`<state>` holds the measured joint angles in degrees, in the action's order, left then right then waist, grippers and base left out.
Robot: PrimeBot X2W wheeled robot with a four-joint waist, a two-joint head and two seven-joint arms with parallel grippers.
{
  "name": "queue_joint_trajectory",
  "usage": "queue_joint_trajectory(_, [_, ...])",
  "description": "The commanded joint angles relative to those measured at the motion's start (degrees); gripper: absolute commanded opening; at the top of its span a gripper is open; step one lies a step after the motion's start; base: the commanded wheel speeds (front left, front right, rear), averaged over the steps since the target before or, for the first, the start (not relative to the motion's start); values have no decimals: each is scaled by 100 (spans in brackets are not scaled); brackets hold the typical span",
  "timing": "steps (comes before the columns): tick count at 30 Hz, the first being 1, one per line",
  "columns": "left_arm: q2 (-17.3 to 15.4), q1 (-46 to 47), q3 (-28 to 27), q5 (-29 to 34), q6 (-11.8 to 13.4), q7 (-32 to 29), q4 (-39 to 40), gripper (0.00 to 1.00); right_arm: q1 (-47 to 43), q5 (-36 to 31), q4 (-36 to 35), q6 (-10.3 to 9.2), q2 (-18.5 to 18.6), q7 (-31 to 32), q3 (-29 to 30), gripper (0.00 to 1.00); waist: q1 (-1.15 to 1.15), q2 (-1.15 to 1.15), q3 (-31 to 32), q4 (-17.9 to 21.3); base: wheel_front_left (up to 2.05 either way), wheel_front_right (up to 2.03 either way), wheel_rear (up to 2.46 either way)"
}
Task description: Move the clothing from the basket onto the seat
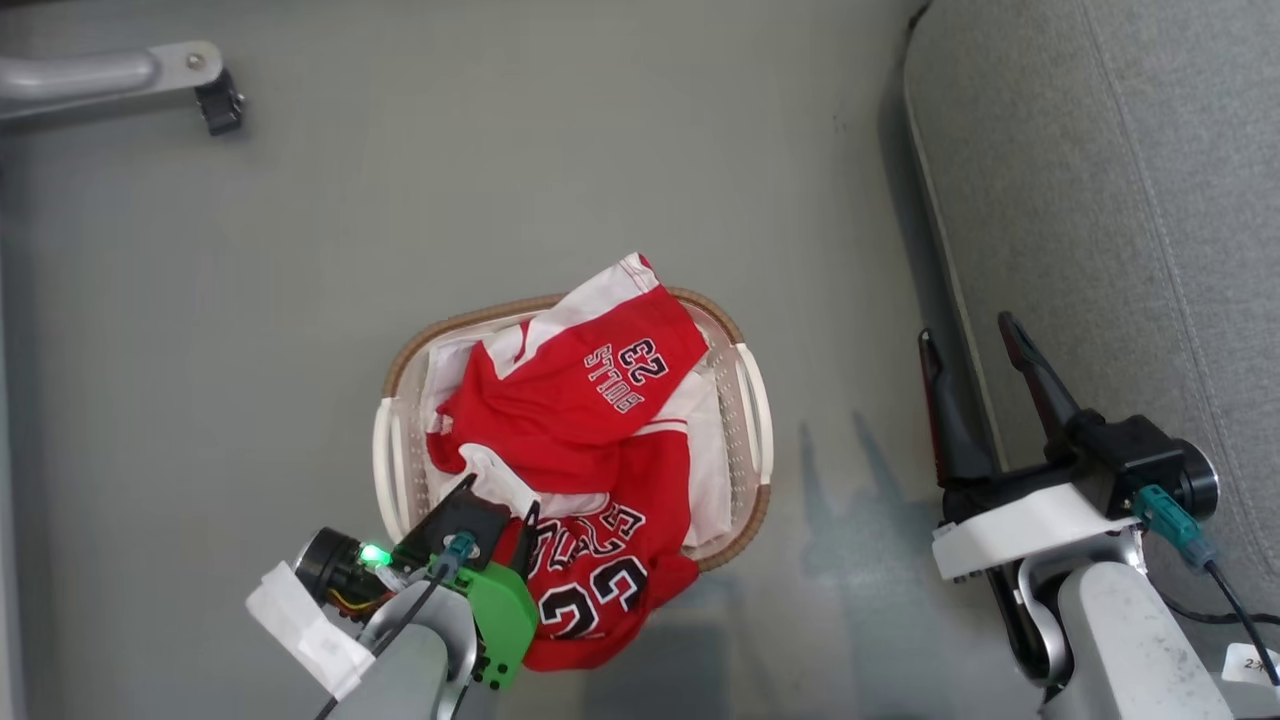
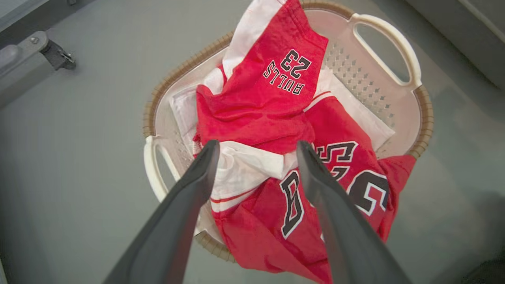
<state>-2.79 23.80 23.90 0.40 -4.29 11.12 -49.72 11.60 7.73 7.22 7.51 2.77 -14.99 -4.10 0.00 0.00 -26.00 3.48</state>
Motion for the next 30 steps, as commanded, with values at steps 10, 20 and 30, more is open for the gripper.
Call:
queue_joint_trajectory(10, [-33,730,5,-161,316,-242,-951,100,356,246,-97,-4,20,-30,-72,100,0,0,-1109,731,0,0,0])
queue_joint_trajectory(20, [-28,1064,-44,-345,653,-292,-1482,100,532,364,-89,-4,20,-30,-104,100,0,0,-1380,837,0,0,0])
queue_joint_trajectory(30, [-28,1343,-168,-556,1006,-147,-1820,59,606,452,-96,-4,21,-30,-157,100,0,0,-1535,898,0,0,0])
